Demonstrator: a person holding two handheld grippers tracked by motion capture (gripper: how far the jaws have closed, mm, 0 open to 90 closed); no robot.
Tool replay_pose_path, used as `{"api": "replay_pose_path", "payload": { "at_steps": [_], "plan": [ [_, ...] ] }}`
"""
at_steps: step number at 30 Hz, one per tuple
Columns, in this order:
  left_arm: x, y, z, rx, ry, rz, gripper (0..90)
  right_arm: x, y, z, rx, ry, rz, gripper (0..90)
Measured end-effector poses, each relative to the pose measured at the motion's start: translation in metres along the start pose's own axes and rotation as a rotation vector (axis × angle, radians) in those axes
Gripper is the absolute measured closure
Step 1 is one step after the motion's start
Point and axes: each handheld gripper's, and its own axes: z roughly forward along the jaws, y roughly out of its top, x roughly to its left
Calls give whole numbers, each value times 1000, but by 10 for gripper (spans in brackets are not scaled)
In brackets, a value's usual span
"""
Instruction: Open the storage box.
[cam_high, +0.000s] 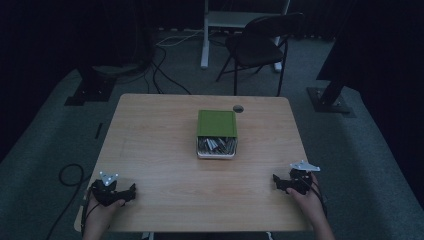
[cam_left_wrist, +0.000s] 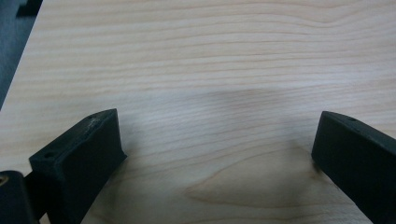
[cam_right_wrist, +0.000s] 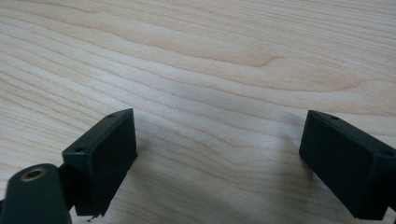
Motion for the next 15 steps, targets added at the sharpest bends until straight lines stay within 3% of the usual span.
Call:
{"api": "replay_pose_path", "payload": {
  "at_steps": [7,15],
  "plan": [
    [-11,3,1,-7,-28,89,25,0,0,0,0,0,0,107],
    [-24,6,2,-34,-75,138,25,0,0,0,0,1,-1,107]
  ]
}}
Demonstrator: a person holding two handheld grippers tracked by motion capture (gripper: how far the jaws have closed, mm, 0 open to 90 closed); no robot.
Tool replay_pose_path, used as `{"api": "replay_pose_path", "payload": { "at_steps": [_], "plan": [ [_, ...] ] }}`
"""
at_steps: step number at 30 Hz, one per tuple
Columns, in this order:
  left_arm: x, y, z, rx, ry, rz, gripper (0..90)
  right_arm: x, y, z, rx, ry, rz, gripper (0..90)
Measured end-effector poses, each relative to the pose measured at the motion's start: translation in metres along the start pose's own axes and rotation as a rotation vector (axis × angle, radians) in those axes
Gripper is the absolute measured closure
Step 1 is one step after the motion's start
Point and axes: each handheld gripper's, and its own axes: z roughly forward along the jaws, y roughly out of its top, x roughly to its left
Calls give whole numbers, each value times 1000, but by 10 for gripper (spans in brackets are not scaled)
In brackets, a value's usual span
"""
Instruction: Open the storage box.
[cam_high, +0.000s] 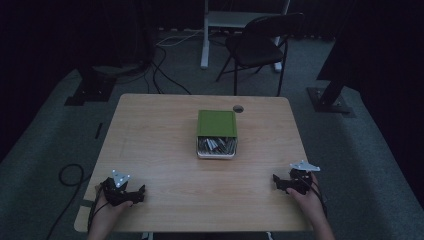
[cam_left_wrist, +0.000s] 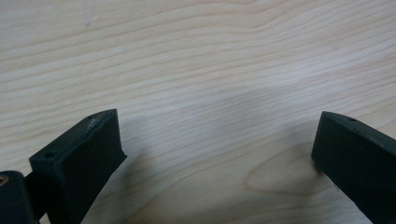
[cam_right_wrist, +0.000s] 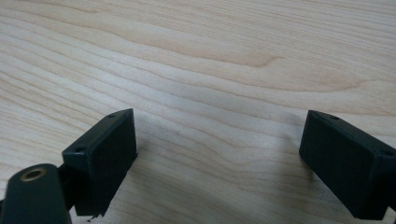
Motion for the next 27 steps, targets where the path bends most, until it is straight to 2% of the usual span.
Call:
{"api": "replay_pose_path", "payload": {
  "at_steps": [2,5,8,13,16,27],
  "plan": [
    [-3,2,1,-12,1,17,25,0,0,0,0,0,-1,107],
    [-8,5,2,-11,21,48,24,0,0,0,0,0,0,107],
    [-12,8,3,-7,24,81,25,0,0,0,0,0,0,107],
    [-22,11,7,-13,-1,123,24,0,0,0,0,2,-1,107],
    [-29,13,8,-18,-20,130,24,0,0,0,1,3,-2,107],
    [-49,25,8,-53,-9,230,24,-1,0,0,1,2,-2,107]
  ]
}}
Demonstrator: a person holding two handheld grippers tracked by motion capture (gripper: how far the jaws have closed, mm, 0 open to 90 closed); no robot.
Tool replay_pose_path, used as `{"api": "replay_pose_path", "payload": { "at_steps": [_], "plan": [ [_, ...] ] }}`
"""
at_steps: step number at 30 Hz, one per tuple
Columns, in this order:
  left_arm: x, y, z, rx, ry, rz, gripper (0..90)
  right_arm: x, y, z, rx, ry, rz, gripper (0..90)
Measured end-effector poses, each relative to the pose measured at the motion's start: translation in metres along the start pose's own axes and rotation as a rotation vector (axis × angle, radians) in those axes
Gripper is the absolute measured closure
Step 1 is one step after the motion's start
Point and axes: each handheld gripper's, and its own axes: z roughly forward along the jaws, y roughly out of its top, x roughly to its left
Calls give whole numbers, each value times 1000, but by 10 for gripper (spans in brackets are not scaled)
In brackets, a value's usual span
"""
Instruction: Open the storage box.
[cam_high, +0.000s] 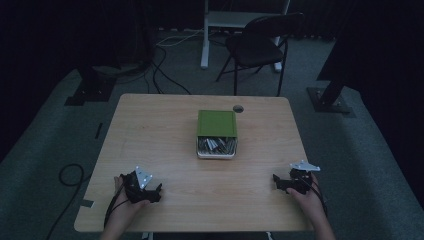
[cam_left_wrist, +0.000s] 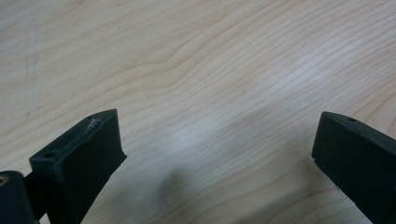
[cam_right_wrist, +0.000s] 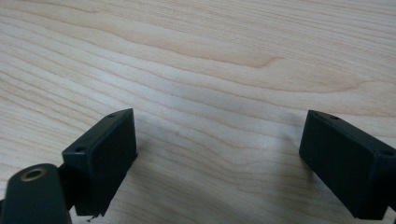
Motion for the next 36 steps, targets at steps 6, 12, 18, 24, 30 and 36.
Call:
{"api": "replay_pose_path", "payload": {
  "at_steps": [6,12,18,24,30,36],
  "plan": [
    [-12,9,3,-18,-7,39,24,0,0,0,0,0,0,107],
    [-24,19,8,-31,-12,90,24,0,0,0,0,0,0,107],
    [-34,28,9,-44,1,161,28,0,0,0,0,0,0,107],
    [-47,38,12,-61,-14,205,28,0,0,0,0,0,0,107],
    [-55,46,15,-78,-16,247,29,0,0,0,-1,0,2,107],
    [-68,56,16,-96,-19,305,29,0,0,0,0,0,1,107]
  ]
}}
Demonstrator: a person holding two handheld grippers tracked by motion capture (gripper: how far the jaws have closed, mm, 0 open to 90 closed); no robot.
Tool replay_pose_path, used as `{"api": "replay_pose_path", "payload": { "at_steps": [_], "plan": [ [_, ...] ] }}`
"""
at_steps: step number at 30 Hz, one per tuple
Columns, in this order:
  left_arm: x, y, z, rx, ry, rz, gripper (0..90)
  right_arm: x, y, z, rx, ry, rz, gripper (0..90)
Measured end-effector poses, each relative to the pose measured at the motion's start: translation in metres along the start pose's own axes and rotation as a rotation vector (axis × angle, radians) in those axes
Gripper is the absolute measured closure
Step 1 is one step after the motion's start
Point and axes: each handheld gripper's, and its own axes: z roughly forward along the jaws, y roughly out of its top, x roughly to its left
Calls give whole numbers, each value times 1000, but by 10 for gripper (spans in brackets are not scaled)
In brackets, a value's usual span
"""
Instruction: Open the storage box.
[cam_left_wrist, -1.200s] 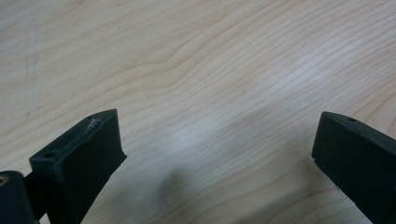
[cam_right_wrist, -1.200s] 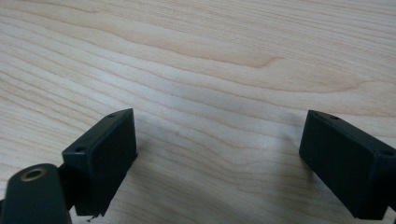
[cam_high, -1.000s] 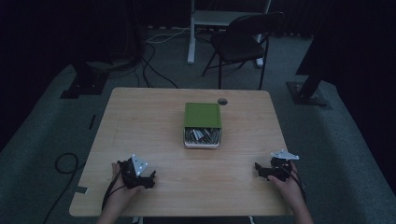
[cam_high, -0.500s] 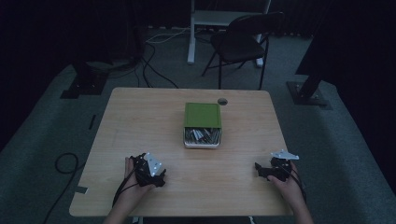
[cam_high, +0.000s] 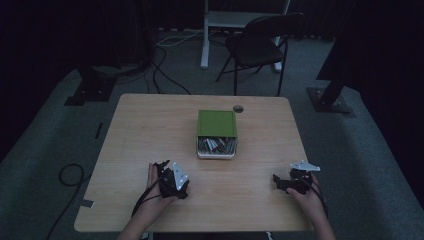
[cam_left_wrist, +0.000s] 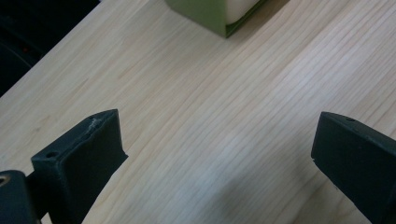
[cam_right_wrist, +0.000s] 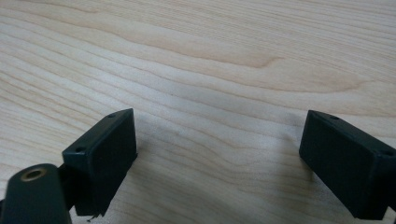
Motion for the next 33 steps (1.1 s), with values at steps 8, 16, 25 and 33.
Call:
{"api": "replay_pose_path", "payload": {
  "at_steps": [8,16,25,33],
  "plan": [
    [-9,10,5,-17,22,67,29,0,0,0,0,0,0,107],
    [-18,23,7,-48,49,157,29,0,0,0,1,0,2,107],
    [-26,37,12,-108,47,283,30,0,0,0,1,0,1,107],
    [-36,46,16,-141,57,355,62,0,0,0,0,0,1,107]
  ]
}}
